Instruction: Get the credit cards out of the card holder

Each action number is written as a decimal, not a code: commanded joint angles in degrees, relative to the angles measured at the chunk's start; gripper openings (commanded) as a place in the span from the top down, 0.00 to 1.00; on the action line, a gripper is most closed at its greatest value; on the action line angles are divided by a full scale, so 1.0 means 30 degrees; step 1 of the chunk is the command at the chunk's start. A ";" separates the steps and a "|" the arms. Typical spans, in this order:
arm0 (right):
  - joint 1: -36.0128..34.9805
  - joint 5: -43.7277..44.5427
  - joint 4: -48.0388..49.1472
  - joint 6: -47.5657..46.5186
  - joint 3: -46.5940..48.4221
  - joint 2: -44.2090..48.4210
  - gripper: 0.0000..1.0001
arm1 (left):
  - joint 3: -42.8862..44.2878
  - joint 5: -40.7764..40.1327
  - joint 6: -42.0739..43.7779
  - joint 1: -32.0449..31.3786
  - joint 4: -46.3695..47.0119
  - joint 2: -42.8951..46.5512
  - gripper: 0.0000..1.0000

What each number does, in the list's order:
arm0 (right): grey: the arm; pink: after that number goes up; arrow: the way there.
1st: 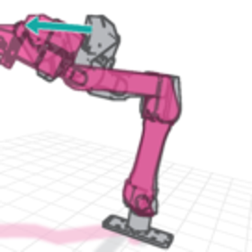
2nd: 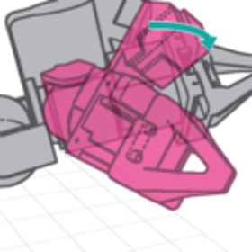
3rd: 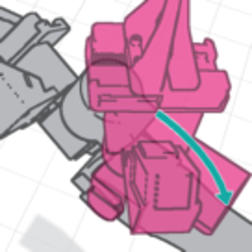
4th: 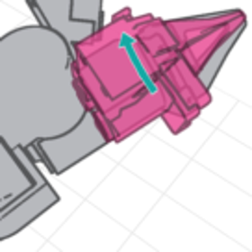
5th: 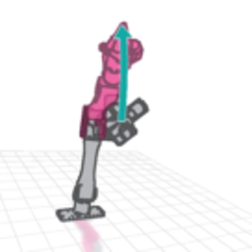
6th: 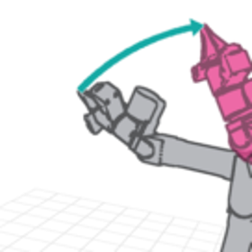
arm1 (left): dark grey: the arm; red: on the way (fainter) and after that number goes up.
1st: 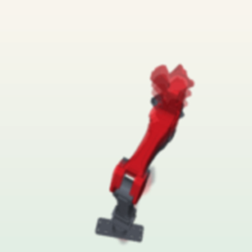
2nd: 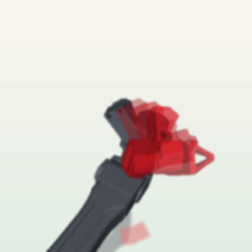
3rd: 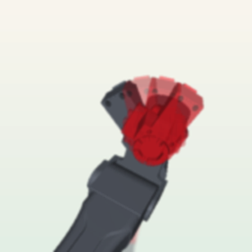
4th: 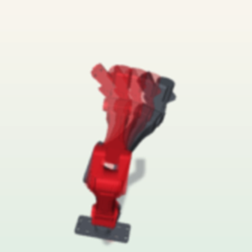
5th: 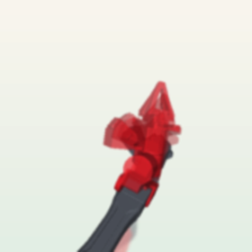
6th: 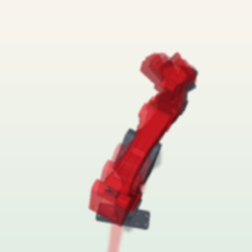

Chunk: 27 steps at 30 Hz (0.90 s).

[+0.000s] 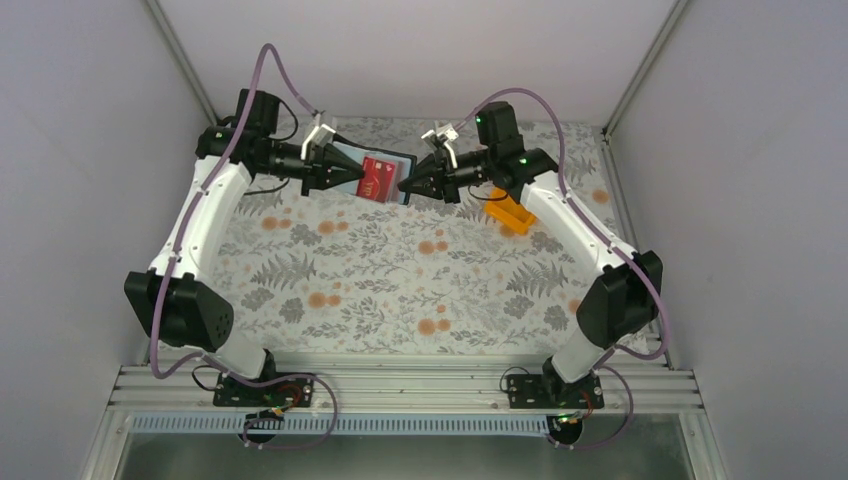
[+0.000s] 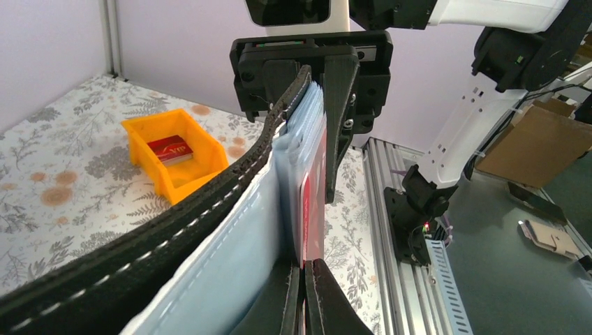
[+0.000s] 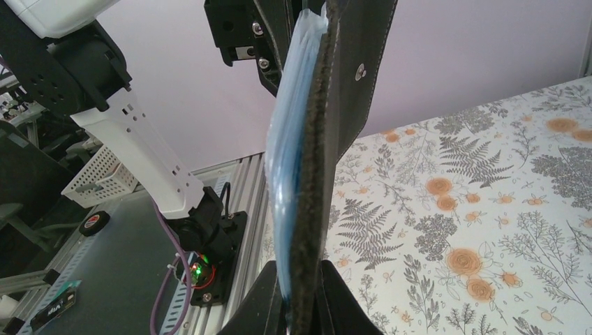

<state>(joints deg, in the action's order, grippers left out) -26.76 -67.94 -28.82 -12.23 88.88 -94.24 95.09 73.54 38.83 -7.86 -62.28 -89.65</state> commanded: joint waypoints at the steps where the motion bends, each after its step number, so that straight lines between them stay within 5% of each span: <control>1: 0.0111 -0.0571 -0.0700 -0.0555 0.1000 -0.0202 0.96 | 0.0501 0.0640 0.0555 0.0360 0.0217 0.0384 0.98; 13: 0.0103 -0.0568 -0.0961 -0.0847 0.0737 -0.0155 0.96 | -0.0382 0.0653 0.0139 0.1183 0.0970 0.0739 0.98; 17: 0.0075 -0.0600 -0.0458 -0.0249 0.0703 -0.0204 0.95 | -0.0677 0.1003 -0.2210 0.0945 0.2663 0.0931 0.98; 22: -0.0351 -0.1317 0.1870 0.1369 0.0033 -0.0145 0.81 | -0.1416 0.0608 -0.4950 0.0282 0.4756 0.0911 0.98; 27: -0.0604 -0.0926 0.3432 0.2435 -0.0436 -0.0130 0.77 | -0.1700 0.0239 -0.6150 0.0277 0.5753 0.0877 0.98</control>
<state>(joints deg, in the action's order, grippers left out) -27.49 -69.08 -23.68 -8.45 88.47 -94.76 90.70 74.63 25.12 -6.98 -50.33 -88.05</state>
